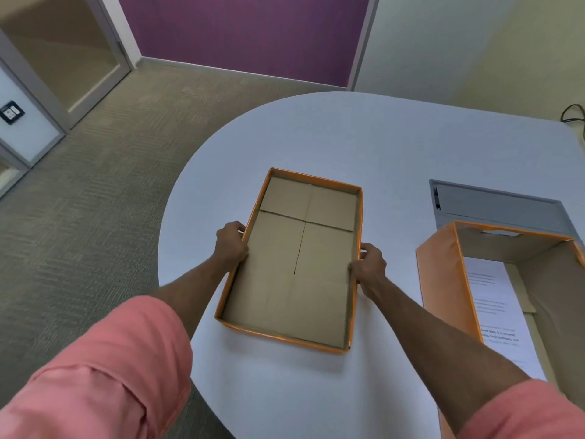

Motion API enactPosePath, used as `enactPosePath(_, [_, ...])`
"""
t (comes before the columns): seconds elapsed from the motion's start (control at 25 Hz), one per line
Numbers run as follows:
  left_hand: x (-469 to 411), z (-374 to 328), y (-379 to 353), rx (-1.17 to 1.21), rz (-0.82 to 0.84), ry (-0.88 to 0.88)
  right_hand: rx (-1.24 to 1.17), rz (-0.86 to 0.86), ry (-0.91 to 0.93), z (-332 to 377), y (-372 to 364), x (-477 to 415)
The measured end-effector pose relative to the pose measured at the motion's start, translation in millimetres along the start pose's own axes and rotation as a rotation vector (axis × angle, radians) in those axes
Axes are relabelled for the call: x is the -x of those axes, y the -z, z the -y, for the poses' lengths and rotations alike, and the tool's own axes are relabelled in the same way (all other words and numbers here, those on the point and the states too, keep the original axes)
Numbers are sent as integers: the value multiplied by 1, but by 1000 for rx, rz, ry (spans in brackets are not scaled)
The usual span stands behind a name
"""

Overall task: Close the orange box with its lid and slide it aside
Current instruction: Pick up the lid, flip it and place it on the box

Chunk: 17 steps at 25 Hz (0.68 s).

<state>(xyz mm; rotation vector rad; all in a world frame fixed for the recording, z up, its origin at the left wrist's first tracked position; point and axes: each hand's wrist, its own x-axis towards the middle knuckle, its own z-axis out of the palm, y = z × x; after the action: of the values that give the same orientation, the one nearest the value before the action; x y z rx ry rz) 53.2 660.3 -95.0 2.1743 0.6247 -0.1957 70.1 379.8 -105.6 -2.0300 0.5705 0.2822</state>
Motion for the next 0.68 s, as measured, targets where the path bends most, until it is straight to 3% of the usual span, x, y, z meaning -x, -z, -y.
enactPosePath(0.48, [89,-117,-18,119,-63,-79,-52,-11,249,25,143,8])
enactPosePath(0.68, [148,-164,-43,143,-53,-112,-88,19,272,12,217,19])
